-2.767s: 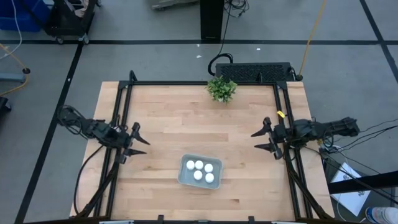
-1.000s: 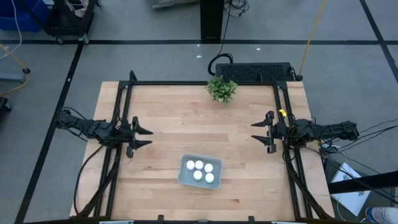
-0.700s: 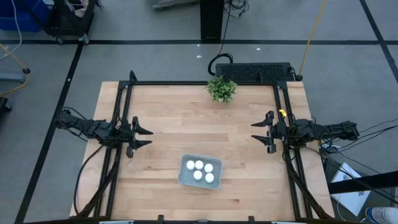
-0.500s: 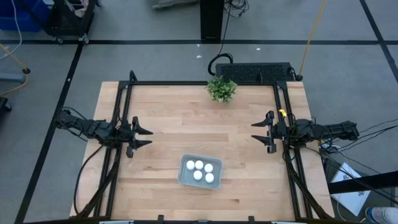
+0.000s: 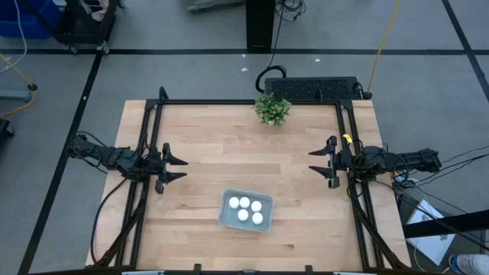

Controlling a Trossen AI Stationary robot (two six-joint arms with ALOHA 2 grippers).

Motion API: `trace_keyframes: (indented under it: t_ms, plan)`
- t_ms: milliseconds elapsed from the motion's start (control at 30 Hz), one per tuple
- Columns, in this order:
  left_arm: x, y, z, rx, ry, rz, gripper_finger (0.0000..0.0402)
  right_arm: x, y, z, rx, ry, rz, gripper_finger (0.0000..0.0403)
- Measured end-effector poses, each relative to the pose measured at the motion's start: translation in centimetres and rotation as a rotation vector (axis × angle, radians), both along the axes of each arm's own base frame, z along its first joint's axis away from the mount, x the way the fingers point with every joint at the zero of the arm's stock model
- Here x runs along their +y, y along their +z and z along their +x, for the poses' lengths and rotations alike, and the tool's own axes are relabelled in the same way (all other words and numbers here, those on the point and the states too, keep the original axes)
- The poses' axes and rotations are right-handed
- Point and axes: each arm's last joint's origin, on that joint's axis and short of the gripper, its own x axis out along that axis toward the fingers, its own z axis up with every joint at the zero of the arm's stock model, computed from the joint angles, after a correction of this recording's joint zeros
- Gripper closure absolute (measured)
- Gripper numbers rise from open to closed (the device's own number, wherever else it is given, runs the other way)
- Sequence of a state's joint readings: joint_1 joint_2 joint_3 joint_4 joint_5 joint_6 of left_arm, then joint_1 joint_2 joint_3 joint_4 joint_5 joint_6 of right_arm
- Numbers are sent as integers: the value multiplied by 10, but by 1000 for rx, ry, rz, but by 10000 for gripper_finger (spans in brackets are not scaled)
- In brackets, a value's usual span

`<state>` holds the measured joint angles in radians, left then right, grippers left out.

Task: Pick and place pill bottles into a basket
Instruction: Return to Home Position

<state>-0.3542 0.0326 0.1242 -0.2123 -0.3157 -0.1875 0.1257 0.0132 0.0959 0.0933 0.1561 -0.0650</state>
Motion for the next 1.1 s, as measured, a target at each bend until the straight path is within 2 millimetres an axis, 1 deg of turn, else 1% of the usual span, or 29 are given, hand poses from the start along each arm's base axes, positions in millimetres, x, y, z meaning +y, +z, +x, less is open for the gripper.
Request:
trace_keyframes:
  t_ms: [200,533,933,1100]
  plan:
    - [0,0,0,0,0,0,208,0,0,0,0,0,0,183]
    - [0,0,0,0,0,0,195,0,0,0,0,1,0,179]
    - [0,0,0,0,0,0,206,0,0,0,0,1,0,180]
    - [0,0,0,0,0,0,202,0,0,0,0,1,0,182]
